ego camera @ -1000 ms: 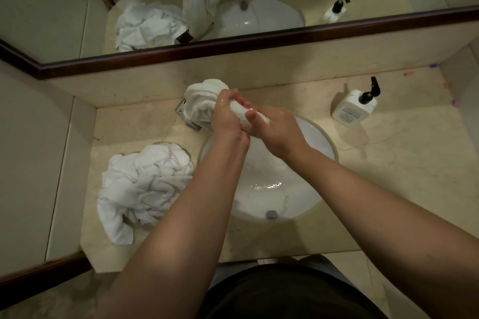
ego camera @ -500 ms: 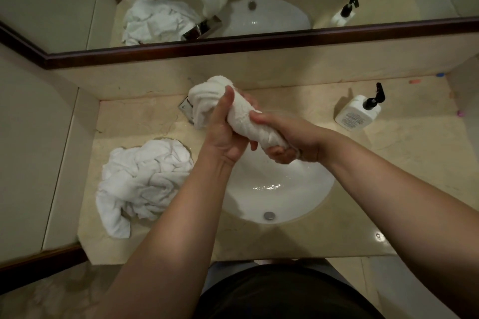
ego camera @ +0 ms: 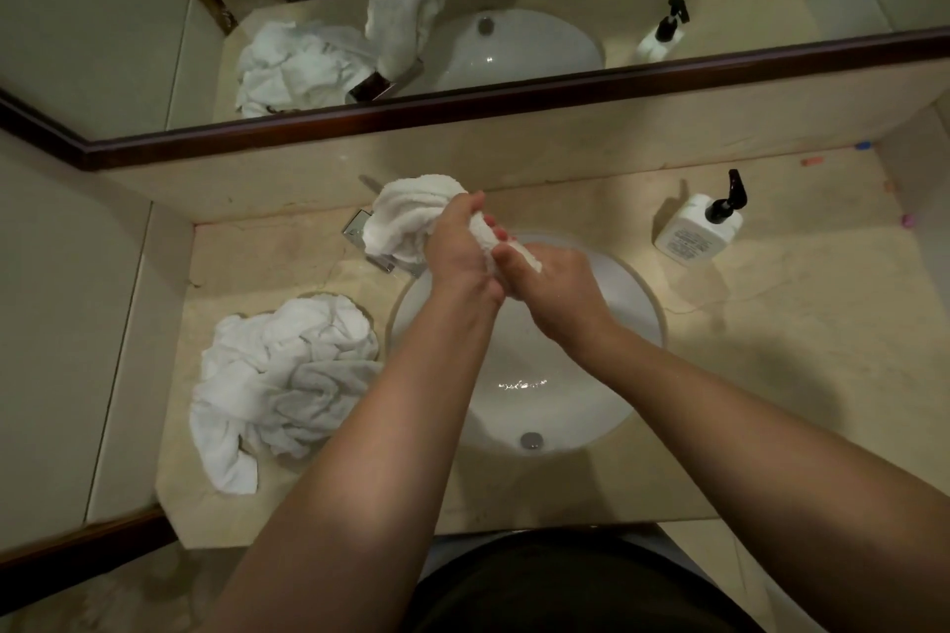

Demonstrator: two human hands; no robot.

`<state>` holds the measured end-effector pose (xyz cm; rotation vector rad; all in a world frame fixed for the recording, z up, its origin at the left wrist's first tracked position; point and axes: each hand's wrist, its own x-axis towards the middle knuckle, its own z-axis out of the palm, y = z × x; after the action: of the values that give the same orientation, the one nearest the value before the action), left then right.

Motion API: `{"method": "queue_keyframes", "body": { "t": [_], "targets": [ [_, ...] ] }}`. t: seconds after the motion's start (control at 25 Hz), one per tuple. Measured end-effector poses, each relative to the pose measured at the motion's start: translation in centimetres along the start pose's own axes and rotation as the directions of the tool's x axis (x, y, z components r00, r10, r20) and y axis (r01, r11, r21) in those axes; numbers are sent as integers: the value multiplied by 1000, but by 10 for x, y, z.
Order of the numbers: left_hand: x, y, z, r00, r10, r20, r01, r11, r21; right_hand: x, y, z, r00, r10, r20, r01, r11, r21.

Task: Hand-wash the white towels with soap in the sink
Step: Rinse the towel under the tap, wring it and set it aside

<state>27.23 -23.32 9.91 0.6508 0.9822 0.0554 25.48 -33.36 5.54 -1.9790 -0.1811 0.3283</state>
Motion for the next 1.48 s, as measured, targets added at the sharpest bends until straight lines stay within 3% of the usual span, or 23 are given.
{"method": "queue_keyframes", "body": {
  "t": [0.16,0.36,0.64,0.76,0.92,1.08,1.2,1.36,1.48],
  "targets": [
    [3,-6,9,998,-20,-56,20,1000,8,5,8,-8,984,-179,-7,174,962,-211],
    [3,-10,17,997,-32,-70,32,999,3,11,17,-12,967,-251,-41,236,944,-229],
    [-18,-18,20,998,15,62,-25,987,158,-4,21,-27,991,-107,-75,101,991,-85],
    [-26,-25,15,990,91,111,-122,942,312,-14,34,-44,992,-118,-31,112,982,-153],
    [-32,-30,5,977,22,212,-90,943,320,-27,51,-64,998,-63,17,65,986,-157],
    [-46,-37,11,956,4,293,-120,918,377,-43,54,-77,1000,7,28,-6,999,-46],
    [-57,-40,16,942,-13,337,-159,864,477,-45,29,-86,995,73,-74,-68,996,63],
    [-71,-57,17,882,-31,471,-317,699,641,-39,-11,-109,941,315,-128,-243,886,395],
    [-71,-65,16,837,-42,546,-430,566,703,-50,-22,-121,896,400,-192,-282,848,449]
  ]
}}
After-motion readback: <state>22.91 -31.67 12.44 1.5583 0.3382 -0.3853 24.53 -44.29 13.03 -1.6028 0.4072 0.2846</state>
